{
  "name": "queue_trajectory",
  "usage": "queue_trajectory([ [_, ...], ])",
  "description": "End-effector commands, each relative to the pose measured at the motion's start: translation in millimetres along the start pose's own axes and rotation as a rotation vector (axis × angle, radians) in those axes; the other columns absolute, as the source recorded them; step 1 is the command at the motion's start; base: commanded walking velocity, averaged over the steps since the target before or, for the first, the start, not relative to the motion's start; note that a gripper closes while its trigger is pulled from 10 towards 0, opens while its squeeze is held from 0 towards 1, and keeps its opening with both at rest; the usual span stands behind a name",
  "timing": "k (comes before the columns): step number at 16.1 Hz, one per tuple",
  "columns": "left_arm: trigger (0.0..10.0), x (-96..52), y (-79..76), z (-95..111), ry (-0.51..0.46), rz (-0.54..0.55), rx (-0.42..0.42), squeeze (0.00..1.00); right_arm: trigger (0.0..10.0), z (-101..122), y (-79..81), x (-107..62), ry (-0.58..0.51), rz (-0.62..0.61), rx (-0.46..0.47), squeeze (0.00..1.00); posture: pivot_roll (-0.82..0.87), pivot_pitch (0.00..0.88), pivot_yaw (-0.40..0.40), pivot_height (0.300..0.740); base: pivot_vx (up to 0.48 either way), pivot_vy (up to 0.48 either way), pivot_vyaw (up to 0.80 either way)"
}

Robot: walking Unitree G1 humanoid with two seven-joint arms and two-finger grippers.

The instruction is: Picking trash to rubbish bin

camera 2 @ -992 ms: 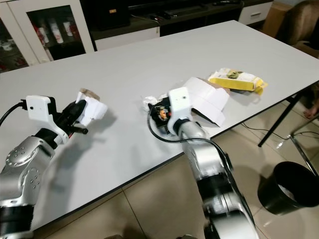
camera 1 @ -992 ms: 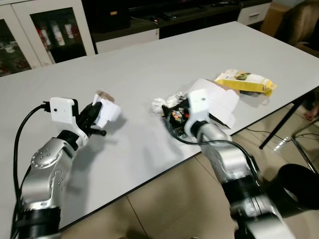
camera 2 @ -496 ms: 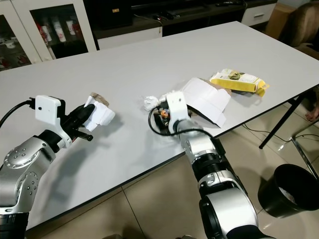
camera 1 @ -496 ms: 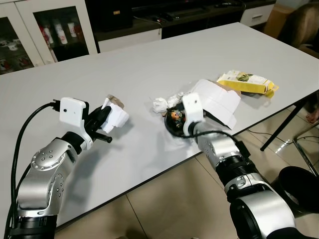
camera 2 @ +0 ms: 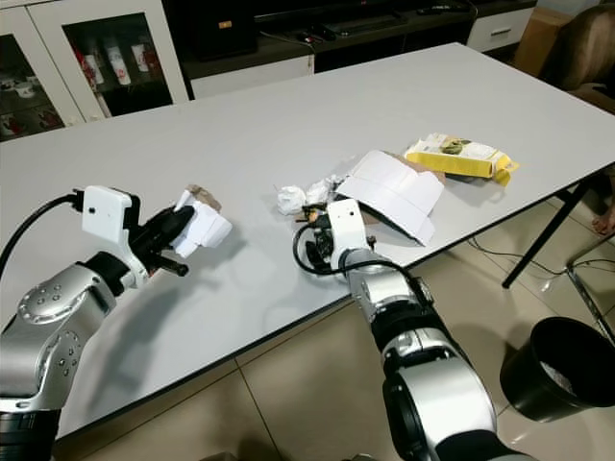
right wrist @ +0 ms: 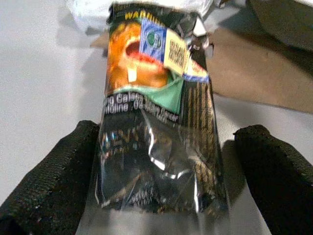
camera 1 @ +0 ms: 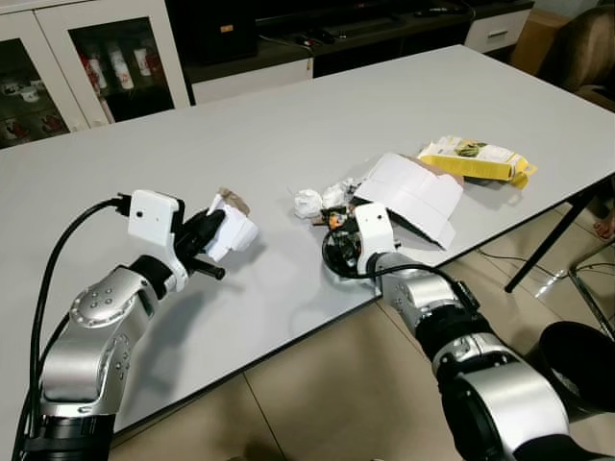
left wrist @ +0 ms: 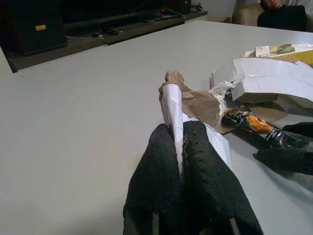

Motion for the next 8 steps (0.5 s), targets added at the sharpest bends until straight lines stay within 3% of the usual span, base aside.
queue_trajectory([
  [1, 0.0, 1.4, 0.0, 7.2, -0.015, -0.012, 0.019, 0.0, 6.7, 4.1, 2.5, 0.7, -0.017, 0.018, 0.008, 0.0, 0.01, 0.0, 0.031, 0.74, 0.0, 0.0, 0.0],
  [2, 0.0, 1.3, 0.2, 7.3, -0.015, -0.013, 0.02, 0.0, 3.0, 5.2, 2.9, 0.8, -0.022, 0.023, 0.011, 0.0, 0.0, 0.0, 0.03, 0.74, 0.0, 0.0, 0.0],
  [3, 0.0, 1.6, -0.1, 7.0, -0.015, -0.015, 0.021, 0.0, 0.0, 6.3, 2.8, 0.9, -0.025, 0.024, 0.013, 0.0, 0.0, 0.0, 0.029, 0.74, 0.0, 0.0, 0.0],
  [8, 0.0, -0.6, -6.4, 5.1, -0.012, -0.04, 0.017, 0.0, 0.0, 4.7, 2.8, 1.6, -0.018, 0.034, 0.011, 0.0, 0.0, 0.0, 0.023, 0.74, 0.0, 0.0, 0.0],
])
Point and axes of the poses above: a point about 5 cm out from each wrist's last joint towards the gripper, its own x axis pointing out of the wrist towards the gripper, its own z axis along the axis of the wrist's last joint, y = z × x, the point moved 1 cm from there along x, pointing out of the wrist towards the gripper, and after that the axes turned 14 degrees about x, right-handed, at the moved point
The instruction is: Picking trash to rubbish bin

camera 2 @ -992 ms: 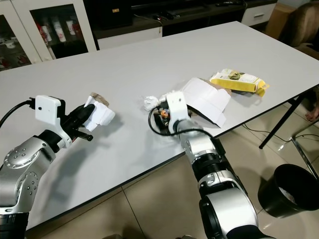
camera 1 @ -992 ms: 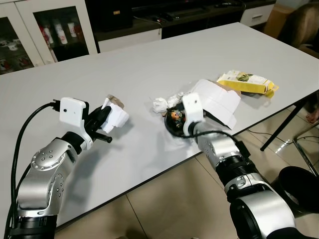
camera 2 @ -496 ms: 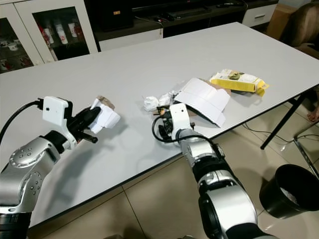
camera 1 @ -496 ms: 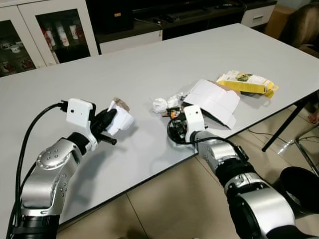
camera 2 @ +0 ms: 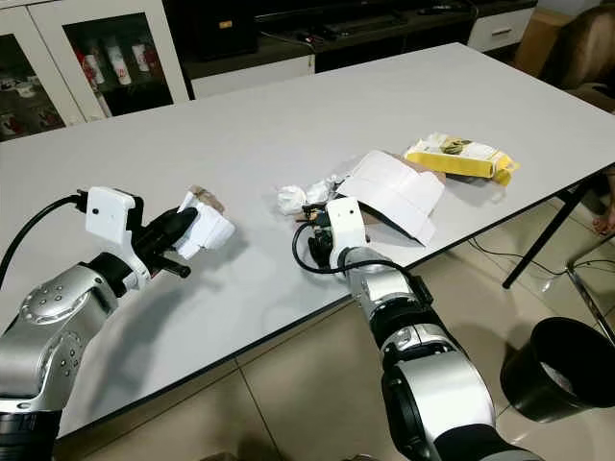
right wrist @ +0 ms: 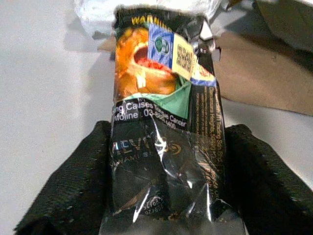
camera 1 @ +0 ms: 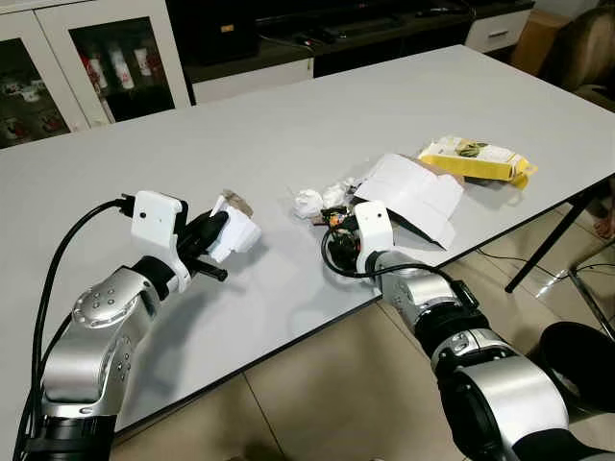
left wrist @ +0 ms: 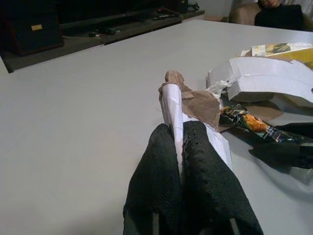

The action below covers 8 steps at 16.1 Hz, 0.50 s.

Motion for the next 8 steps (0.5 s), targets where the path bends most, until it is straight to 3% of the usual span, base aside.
queue_trajectory([
  [1, 0.0, -0.7, -3.7, 2.9, -0.004, -0.026, 0.012, 0.0, 0.0, 5.8, 1.9, 0.5, -0.016, 0.01, 0.003, 0.0, 0.0, 0.0, 0.023, 0.74, 0.0, 0.0, 0.0],
  [8, 0.0, 3.6, -8.1, 2.3, -0.005, -0.05, 0.018, 0.0, 0.0, 9.2, 2.6, 0.7, -0.021, 0.029, -0.003, 0.0, -0.01, 0.0, 0.026, 0.74, 0.0, 0.0, 0.0],
])
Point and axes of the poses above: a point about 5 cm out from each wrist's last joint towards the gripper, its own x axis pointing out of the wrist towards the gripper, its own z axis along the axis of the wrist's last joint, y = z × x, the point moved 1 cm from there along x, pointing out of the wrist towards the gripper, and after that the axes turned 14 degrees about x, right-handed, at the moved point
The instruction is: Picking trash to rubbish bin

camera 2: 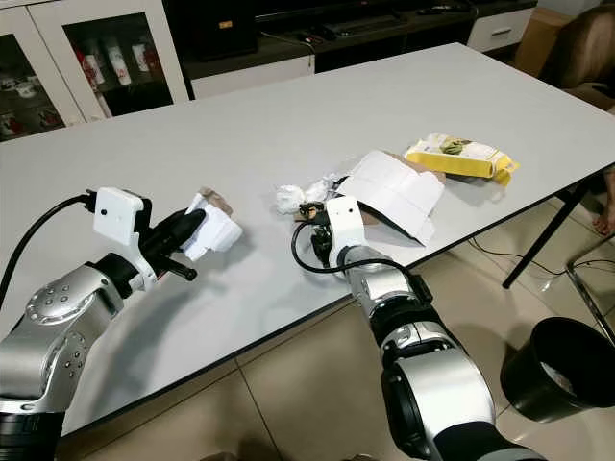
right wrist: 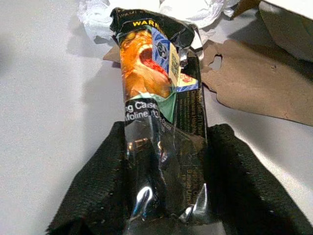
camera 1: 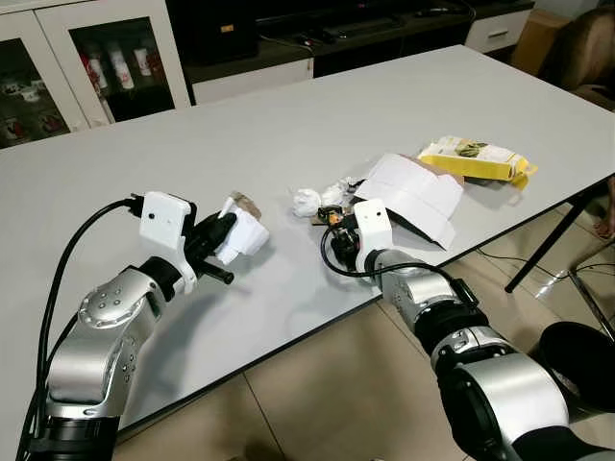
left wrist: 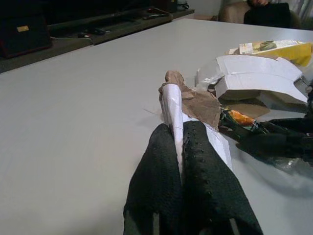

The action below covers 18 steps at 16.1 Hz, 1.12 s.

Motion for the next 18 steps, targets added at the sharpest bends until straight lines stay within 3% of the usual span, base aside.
queue_trajectory([
  [1, 0.0, 1.3, -0.4, 1.2, -0.001, -0.007, 0.01, 0.0, 0.0, 5.5, 1.4, 0.3, -0.013, 0.011, 0.0, 0.0, -0.01, 0.0, 0.027, 0.74, 0.0, 0.0, 0.0],
  [7, 0.0, 2.0, -8.2, 0.3, -0.019, -0.017, -0.031, 0.0, 0.0, 7.9, 0.7, -13.0, -0.078, 0.073, 0.008, 0.0, -0.02, 0.0, 0.028, 0.74, 0.0, 0.0, 0.0],
  [12, 0.0, 0.6, -15.3, 0.1, -0.025, -0.038, -0.048, 0.0, 0.0, 2.1, -6.5, -61.9, -0.144, 0.067, 0.028, 0.0, -0.04, 0.0, 0.036, 0.74, 0.0, 0.0, 0.0],
  [16, 0.0, -4.1, -14.7, -5.4, -0.003, 0.004, -0.081, 0.0, 0.0, -2.7, 2.2, -98.7, -0.149, 0.105, 0.003, 0.0, -0.04, 0.0, 0.04, 0.74, 0.0, 0.0, 0.0],
  [18, 0.0, -4.7, -14.0, -6.6, -0.002, 0.028, -0.095, 0.0, 0.0, 2.0, 5.9, -111.6, -0.221, 0.139, 0.022, 0.0, -0.05, 0.0, 0.04, 0.74, 0.0, 0.0, 0.0],
])
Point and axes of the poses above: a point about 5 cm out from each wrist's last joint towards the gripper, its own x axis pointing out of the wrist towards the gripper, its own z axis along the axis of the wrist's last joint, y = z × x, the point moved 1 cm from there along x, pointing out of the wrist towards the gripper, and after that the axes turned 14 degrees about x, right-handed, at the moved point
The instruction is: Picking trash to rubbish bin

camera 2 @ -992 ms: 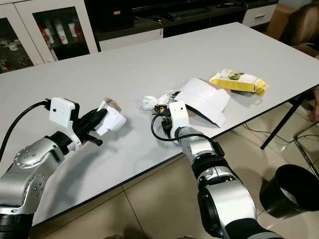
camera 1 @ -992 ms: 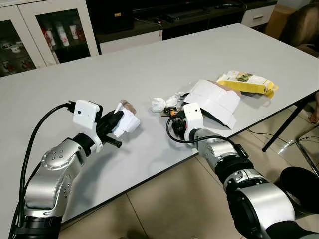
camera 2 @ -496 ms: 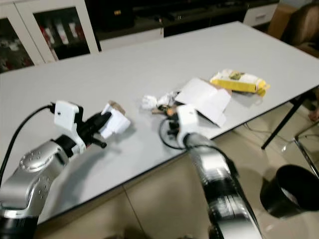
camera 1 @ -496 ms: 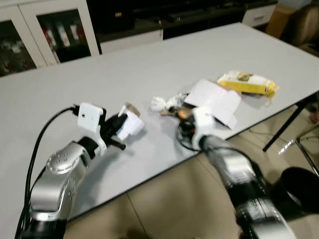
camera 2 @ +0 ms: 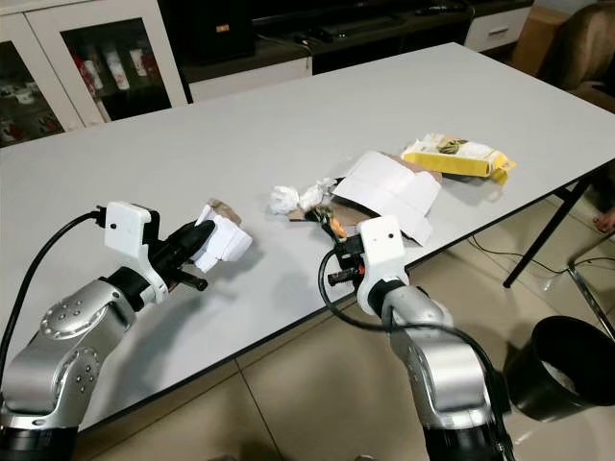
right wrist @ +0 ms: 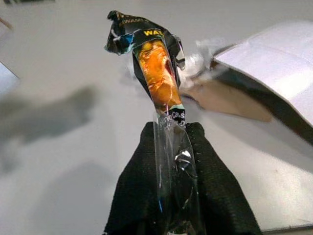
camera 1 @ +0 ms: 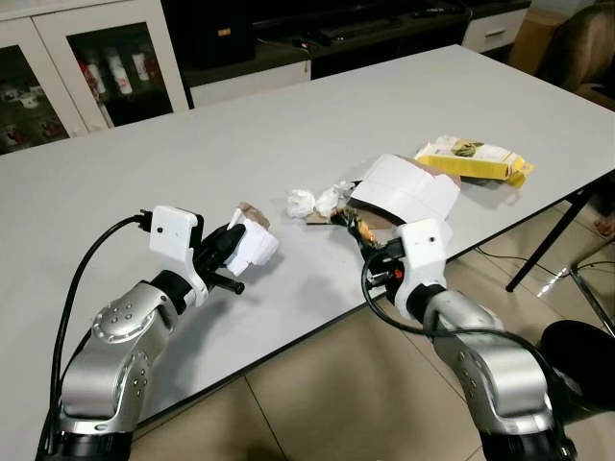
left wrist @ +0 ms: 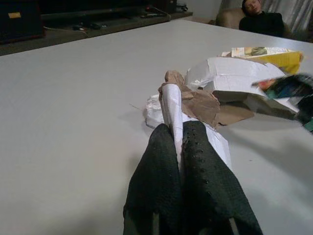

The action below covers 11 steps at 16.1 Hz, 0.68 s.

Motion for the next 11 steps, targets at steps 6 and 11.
queue_trajectory([
  [6, 0.0, 2.7, -2.3, 7.0, -0.044, 0.043, -0.015, 0.0, 0.0, 20.7, 4.1, -19.8, -0.22, -0.002, 0.019, 0.0, -0.06, 0.0, 0.04, 0.74, 0.0, 0.0, 0.0],
  [11, 10.0, 9.4, 6.5, -1.6, 0.061, 0.2, 0.011, 0.0, 10.0, 21.5, -7.3, -21.7, -0.29, -0.133, -0.052, 0.0, -0.07, 0.0, 0.037, 0.74, 0.0, 0.0, 0.0],
])
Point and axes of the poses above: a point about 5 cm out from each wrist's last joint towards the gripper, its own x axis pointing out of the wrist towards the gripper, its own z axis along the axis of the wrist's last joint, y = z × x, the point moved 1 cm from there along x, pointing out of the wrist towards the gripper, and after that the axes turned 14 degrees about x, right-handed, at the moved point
